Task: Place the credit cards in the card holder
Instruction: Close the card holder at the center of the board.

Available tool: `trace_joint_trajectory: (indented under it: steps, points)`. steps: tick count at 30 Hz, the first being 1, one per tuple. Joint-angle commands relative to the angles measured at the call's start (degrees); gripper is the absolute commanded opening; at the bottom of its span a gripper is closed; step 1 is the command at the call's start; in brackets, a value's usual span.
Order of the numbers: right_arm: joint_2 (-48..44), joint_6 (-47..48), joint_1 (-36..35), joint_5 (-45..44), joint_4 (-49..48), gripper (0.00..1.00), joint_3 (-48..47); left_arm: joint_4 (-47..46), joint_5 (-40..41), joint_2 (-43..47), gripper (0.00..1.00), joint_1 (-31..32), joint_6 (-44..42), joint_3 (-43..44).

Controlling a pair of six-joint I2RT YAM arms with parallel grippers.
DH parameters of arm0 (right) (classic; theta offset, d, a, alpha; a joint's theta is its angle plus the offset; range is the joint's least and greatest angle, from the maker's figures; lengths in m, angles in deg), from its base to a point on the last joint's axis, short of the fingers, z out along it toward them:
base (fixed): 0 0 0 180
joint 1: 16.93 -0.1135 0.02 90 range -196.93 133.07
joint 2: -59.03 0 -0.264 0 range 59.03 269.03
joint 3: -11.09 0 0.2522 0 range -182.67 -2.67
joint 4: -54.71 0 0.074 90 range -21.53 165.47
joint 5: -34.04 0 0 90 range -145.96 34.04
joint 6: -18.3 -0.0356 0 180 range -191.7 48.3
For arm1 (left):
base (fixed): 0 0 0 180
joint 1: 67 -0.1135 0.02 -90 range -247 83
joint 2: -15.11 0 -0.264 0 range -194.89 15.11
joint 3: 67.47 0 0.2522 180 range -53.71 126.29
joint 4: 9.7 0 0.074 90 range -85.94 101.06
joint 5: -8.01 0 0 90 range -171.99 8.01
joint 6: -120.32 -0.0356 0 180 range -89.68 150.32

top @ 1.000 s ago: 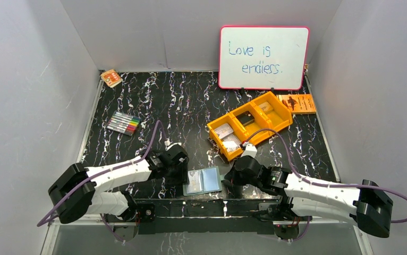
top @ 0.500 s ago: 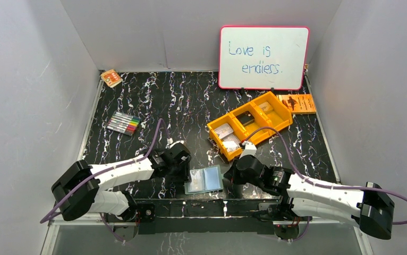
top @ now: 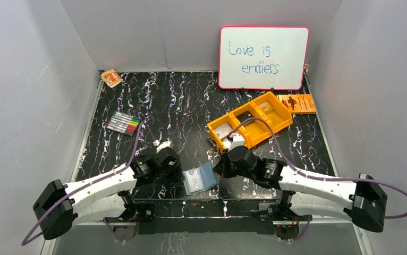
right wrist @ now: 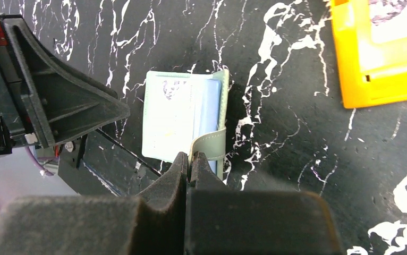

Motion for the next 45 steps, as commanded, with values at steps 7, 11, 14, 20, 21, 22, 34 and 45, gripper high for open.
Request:
trace_joint_trajectory:
  steps: [7, 11, 14, 20, 21, 22, 34, 45]
  points:
    - [7.23, 2.12, 0.13, 9.36, -9.04, 0.00, -4.20, -0.18, 2.05, -0.70, 0.31, -0.85, 3.64, -5.46]
    - [9.03, 2.98, 0.00, 12.80, -13.41, 0.00, -4.49, -1.43, 1.79, -2.79, 0.21, -0.91, 3.45, -5.89]
    - [11.27, 4.78, -0.47, 16.64, -15.59, 0.00, -5.32, -2.56, 1.52, -3.28, 0.15, -0.95, 3.07, -6.14]
    - [15.17, 5.67, -2.07, 19.43, -20.27, 0.00, -6.93, -4.56, 0.55, -3.72, 0.07, -0.99, 2.45, -6.77]
    - [15.87, 5.71, -2.17, 19.92, -21.18, 0.00, -7.19, -5.02, 0.24, -3.83, 0.07, -1.04, 2.22, -6.87]
    - [16.53, 5.85, -2.34, 20.37, -21.99, 0.00, -7.56, -5.50, -0.19, -4.09, 0.06, -1.05, 2.05, -6.95]
    - [24.72, 7.00, -2.75, 23.09, -29.38, 0.00, -9.88, -3.67, 1.16, -2.63, 0.01, -1.05, 4.38, -7.69]
    - [29.66, 6.30, -2.75, 24.53, -31.93, 0.00, -10.95, -0.58, 3.54, 3.44, 0.00, -1.05, 7.77, -9.56]
